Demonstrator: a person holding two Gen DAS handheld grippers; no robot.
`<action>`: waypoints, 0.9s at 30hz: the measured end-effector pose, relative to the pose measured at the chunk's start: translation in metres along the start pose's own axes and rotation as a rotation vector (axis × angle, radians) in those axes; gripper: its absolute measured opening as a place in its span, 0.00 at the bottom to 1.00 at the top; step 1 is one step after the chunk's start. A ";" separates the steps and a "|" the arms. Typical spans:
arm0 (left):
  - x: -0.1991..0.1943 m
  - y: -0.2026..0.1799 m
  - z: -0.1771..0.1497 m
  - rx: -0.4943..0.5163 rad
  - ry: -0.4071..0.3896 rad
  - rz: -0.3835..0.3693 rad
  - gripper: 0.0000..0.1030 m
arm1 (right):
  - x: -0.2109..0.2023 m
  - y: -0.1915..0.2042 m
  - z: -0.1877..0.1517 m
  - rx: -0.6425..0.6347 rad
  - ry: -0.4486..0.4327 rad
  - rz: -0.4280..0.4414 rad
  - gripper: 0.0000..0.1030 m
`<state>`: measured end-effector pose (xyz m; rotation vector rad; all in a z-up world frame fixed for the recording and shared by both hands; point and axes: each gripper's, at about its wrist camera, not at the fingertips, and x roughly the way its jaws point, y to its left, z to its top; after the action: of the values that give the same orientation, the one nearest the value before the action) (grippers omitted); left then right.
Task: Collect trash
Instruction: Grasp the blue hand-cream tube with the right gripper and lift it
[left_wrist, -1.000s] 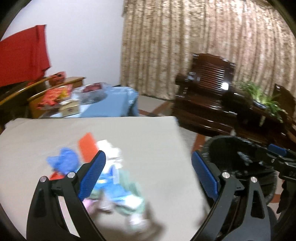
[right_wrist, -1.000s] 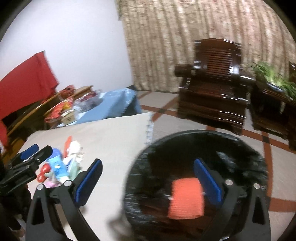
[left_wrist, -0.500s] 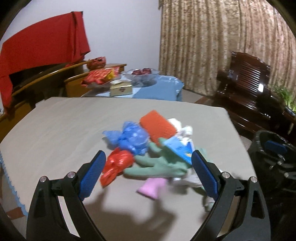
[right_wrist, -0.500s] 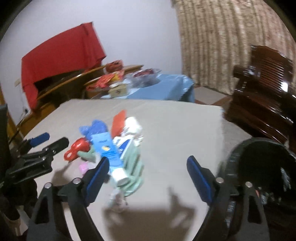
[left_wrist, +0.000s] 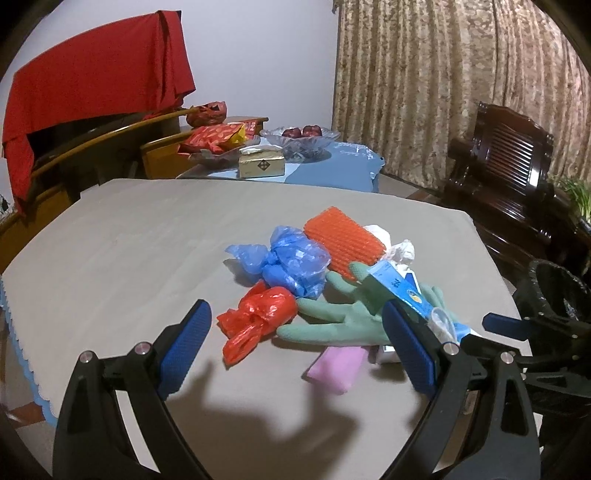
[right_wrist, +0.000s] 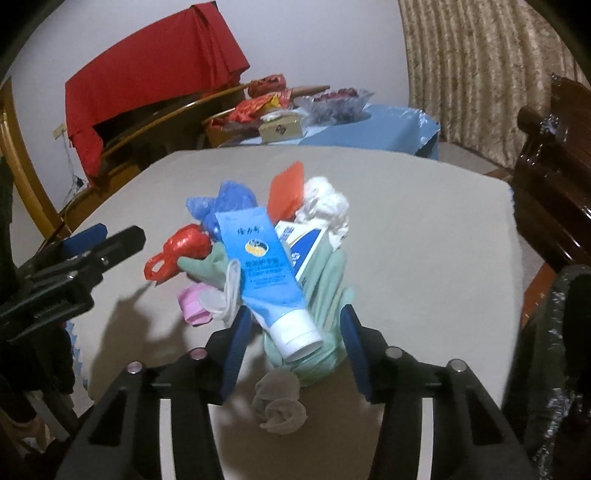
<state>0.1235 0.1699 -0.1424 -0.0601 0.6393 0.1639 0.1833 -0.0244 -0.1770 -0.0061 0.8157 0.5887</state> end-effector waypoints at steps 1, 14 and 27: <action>0.001 0.001 -0.001 -0.002 0.002 0.001 0.88 | 0.002 0.001 0.000 -0.004 0.005 0.004 0.47; 0.012 0.006 -0.004 -0.019 0.026 0.003 0.88 | 0.012 0.004 0.000 -0.005 0.042 0.046 0.35; 0.012 0.000 -0.007 -0.012 0.028 -0.004 0.88 | 0.007 0.012 0.005 -0.024 0.020 0.042 0.34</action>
<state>0.1287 0.1709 -0.1553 -0.0750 0.6657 0.1630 0.1839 -0.0096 -0.1757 -0.0166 0.8297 0.6384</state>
